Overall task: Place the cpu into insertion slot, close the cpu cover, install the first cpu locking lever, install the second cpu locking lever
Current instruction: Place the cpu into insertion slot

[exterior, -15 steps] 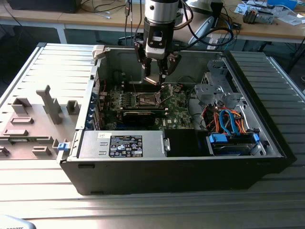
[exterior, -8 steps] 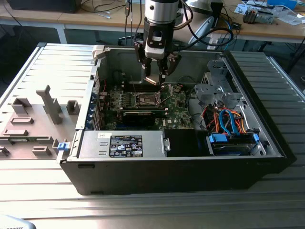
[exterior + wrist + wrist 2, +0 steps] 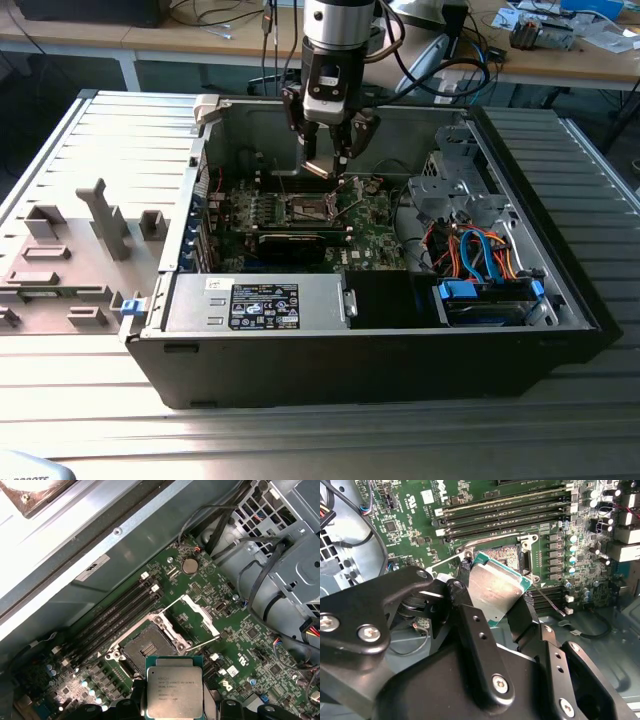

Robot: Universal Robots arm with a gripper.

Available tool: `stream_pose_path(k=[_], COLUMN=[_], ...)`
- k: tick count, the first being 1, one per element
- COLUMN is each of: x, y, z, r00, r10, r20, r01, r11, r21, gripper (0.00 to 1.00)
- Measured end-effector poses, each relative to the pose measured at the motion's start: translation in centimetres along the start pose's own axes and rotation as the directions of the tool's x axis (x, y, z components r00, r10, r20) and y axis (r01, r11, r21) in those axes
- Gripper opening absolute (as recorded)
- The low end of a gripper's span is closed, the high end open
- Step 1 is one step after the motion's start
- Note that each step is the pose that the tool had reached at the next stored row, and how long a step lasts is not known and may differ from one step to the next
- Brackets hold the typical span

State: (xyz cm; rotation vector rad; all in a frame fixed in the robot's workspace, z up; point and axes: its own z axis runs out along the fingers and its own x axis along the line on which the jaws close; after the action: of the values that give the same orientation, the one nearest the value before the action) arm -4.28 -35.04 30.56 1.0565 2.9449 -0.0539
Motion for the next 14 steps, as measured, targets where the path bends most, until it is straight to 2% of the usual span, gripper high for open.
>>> stream_pose_path(k=[14], x=[0.0], y=[0.0], z=[0.02], r00=[0.9998], r10=[0.018], r20=[0.0014], r01=[-0.018], r11=[0.9998], r21=[0.0026], gripper=[0.55])
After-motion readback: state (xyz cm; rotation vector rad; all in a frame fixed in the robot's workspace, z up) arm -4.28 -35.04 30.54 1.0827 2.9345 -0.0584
